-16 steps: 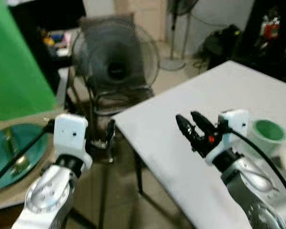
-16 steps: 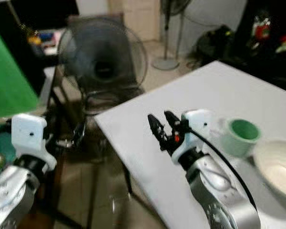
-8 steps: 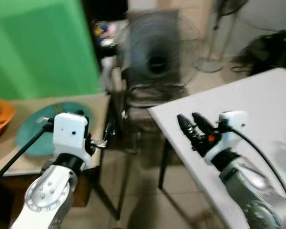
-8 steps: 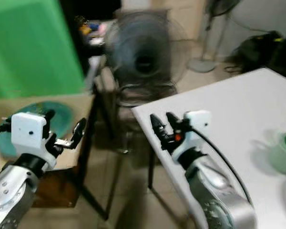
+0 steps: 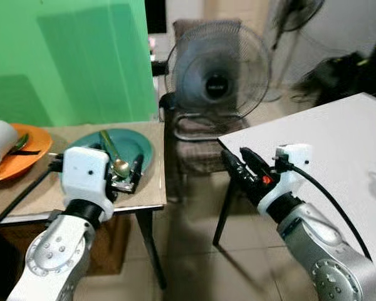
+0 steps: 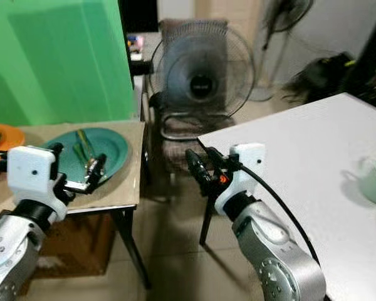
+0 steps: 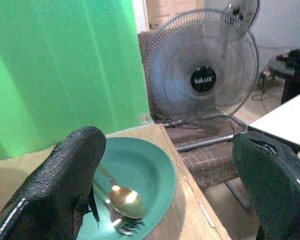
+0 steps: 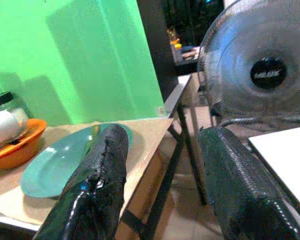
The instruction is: Setting the table
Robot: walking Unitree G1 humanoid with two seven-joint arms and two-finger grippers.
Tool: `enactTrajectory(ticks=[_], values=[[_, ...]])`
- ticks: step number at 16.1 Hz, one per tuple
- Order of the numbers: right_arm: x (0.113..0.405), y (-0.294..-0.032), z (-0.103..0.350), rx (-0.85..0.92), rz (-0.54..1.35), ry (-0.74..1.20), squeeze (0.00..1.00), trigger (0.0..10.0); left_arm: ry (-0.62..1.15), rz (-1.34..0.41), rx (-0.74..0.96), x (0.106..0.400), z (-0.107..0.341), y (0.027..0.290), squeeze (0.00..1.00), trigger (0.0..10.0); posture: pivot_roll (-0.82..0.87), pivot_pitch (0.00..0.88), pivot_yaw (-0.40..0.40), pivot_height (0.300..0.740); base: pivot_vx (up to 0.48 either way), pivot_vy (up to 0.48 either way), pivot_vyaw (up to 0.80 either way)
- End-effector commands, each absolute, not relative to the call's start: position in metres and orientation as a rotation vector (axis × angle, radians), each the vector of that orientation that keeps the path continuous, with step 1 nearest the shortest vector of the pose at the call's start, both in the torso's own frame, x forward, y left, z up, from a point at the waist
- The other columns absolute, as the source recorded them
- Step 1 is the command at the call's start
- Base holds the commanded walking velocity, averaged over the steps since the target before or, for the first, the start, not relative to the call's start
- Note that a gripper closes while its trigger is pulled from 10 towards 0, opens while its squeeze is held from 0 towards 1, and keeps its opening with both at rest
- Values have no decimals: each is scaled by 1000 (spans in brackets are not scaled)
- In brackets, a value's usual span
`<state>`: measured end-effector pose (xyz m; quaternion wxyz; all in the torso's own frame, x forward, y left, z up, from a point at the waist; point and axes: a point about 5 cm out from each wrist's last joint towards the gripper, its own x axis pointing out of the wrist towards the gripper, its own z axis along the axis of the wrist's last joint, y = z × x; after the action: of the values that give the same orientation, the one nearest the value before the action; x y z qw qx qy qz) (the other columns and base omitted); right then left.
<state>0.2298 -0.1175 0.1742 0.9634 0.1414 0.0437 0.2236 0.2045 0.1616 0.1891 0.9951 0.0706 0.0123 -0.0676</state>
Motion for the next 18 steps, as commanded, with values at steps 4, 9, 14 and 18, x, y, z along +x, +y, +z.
enactTrajectory(ticks=[4,9,14,18], values=[[234,-121,172,277,436,106,0,10000,41,-152,135,205,188,158,0,10000,47,0,54,740,0,165,0],[242,-121,171,164,449,118,0,10000,45,-142,138,208,185,157,0,10000,40,0,45,740,0,0,249],[252,-117,173,170,485,113,0,10000,56,-122,134,203,183,161,0,10000,52,6,24,740,223,0,800],[262,-120,176,203,453,102,0,10000,64,-128,137,203,181,162,0,10000,48,8,25,740,289,0,200]])
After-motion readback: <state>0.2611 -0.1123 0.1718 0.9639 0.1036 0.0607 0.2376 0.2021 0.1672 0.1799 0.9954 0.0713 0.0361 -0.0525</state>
